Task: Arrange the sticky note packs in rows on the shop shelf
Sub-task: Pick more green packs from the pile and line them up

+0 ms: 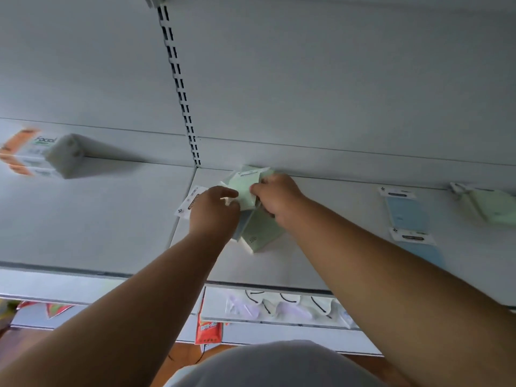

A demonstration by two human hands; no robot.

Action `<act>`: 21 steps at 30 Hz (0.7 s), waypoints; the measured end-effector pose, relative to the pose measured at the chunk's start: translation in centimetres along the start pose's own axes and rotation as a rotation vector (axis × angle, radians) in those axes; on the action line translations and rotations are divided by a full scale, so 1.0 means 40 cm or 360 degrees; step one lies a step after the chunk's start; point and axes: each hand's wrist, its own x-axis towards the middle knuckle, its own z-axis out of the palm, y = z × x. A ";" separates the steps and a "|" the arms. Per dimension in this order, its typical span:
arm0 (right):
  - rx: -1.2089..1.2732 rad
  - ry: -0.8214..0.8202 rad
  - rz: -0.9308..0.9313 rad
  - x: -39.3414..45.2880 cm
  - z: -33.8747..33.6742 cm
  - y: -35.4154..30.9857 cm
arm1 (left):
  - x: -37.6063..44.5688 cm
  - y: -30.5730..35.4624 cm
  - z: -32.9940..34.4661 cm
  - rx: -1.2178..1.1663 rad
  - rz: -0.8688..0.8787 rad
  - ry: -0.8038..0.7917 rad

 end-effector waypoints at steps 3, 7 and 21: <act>0.0157 0.0053 -0.0029 -0.036 -0.069 0.023 | -0.020 0.018 0.029 -0.0237 0.0009 0.0001; 0.0350 0.0094 -0.0060 -0.099 -0.203 0.088 | -0.065 0.068 0.107 -0.0242 0.0148 -0.0217; -0.0181 0.0871 0.0058 -0.236 -0.774 0.442 | -0.382 0.359 0.550 0.0191 0.0752 -0.0958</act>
